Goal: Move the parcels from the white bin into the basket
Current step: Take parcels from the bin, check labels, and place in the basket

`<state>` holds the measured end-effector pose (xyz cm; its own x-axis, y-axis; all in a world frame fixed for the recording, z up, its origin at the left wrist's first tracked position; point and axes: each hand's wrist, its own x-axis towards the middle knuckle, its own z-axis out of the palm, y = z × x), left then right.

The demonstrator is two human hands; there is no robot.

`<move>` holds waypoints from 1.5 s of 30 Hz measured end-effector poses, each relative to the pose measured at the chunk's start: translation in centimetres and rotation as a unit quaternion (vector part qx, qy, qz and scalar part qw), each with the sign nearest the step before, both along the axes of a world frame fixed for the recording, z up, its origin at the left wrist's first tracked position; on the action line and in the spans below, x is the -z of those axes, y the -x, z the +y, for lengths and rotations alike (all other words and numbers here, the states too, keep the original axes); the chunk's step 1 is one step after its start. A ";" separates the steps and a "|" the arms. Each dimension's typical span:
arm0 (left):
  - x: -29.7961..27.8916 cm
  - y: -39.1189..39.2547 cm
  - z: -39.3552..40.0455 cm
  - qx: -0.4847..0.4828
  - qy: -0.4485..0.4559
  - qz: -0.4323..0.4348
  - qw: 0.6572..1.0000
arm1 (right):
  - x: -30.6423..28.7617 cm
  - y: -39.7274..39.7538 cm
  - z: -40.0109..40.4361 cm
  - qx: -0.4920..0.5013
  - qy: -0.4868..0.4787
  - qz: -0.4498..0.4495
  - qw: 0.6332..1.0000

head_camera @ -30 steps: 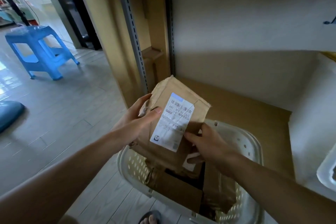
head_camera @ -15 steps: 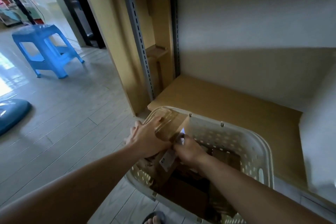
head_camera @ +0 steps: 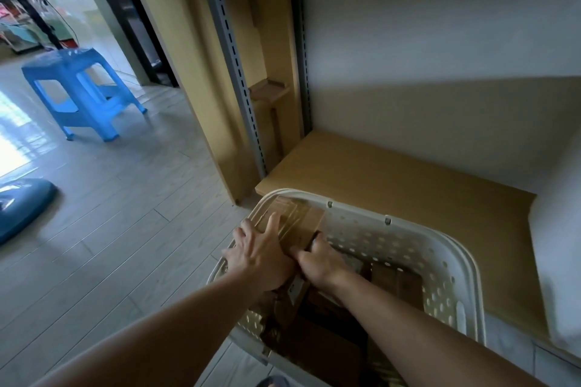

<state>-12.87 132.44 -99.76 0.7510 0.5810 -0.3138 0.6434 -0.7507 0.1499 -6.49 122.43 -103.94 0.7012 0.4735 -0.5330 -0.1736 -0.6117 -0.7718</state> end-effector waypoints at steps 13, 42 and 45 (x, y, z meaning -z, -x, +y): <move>-0.1 -1.1 0.7 0.113 0.035 -0.055 0.991 | -2.4 -0.4 -2.1 -0.068 0.027 -0.100 0.992; -11.3 0.4 -25.8 0.478 0.306 -0.305 0.765 | -15.4 5.0 -39.1 0.127 -0.010 -0.437 0.891; -10.7 -0.5 -29.0 0.481 0.323 -0.301 0.757 | -15.1 4.1 -41.0 0.139 -0.007 -0.435 0.890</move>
